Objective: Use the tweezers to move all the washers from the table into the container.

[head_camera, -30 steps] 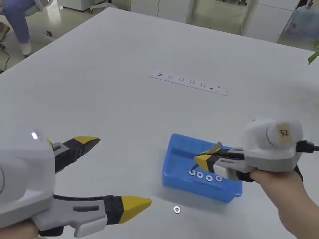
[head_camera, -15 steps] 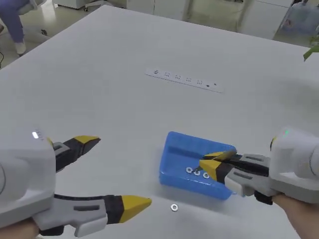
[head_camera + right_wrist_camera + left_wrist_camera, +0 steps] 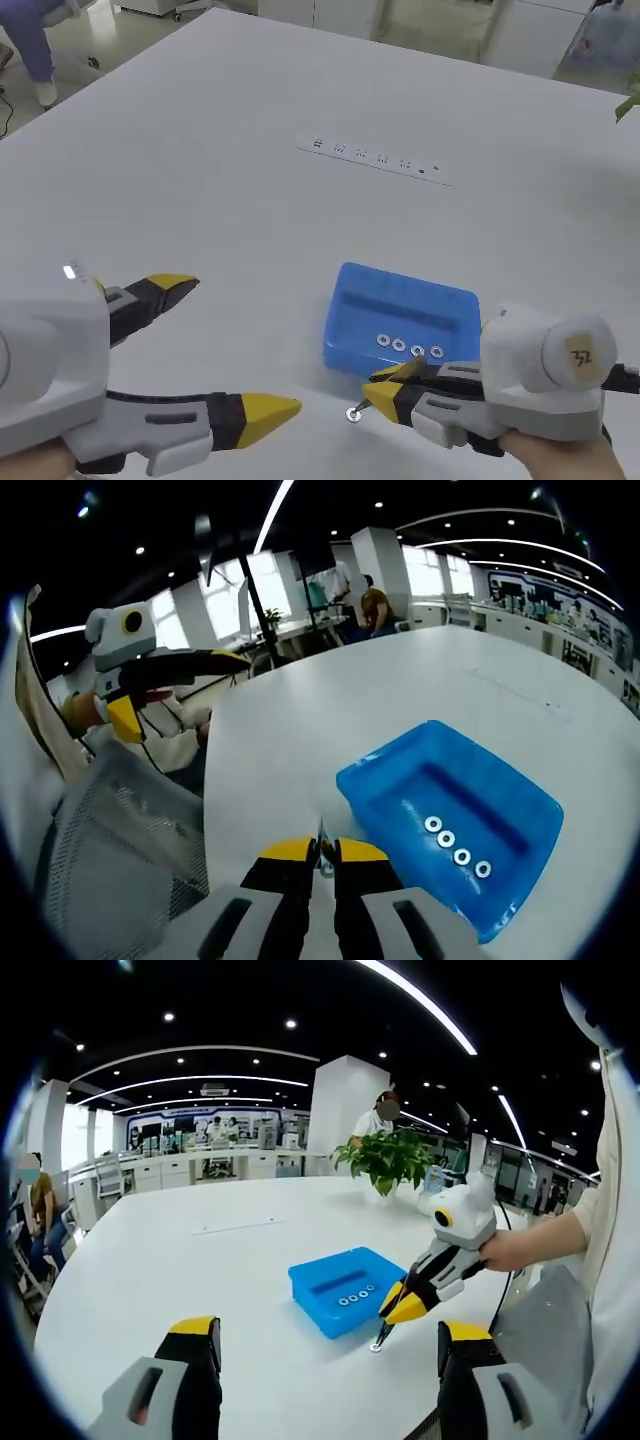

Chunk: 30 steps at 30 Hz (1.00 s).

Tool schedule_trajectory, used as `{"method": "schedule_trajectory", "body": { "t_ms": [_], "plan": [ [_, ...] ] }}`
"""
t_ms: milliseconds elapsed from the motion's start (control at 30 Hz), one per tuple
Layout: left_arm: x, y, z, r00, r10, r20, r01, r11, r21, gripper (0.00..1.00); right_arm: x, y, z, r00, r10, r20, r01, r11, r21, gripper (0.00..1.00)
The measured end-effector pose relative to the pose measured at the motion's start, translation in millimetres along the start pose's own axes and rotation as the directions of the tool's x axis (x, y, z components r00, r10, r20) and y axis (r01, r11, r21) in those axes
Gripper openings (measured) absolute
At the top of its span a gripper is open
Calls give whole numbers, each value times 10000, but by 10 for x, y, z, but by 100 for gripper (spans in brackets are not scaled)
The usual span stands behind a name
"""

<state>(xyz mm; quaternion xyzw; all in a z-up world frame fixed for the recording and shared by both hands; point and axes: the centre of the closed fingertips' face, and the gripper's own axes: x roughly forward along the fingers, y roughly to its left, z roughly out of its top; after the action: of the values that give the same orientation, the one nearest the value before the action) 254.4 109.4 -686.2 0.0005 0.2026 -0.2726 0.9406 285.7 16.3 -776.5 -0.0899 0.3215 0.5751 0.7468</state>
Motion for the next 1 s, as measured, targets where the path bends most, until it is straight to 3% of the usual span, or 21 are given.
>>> {"method": "schedule_trajectory", "body": {
  "t_ms": [400,533,700,900,1000],
  "plan": [
    [3,1,2,10000,21,25,-21,10000,2,91,44,53,-36,9988,138,-479,-156,9992,-362,3],
    [-2,5,6,10000,30,54,-30,10000,-16,91,52,76,-45,9964,79,-844,-162,9950,-989,3],
    [-8,15,9,9999,58,82,-58,10000,-28,91,78,125,-74,9893,8,-1462,-308,9788,-2026,3],
    [-9,4,9,10000,39,87,-39,10000,-30,91,127,166,-50,9881,23,-1538,-411,9675,-2497,3],
    [-12,1,13,9999,37,95,-37,10000,-6,91,148,143,-40,9918,70,-1275,-348,9756,-2167,3]
  ]
}}
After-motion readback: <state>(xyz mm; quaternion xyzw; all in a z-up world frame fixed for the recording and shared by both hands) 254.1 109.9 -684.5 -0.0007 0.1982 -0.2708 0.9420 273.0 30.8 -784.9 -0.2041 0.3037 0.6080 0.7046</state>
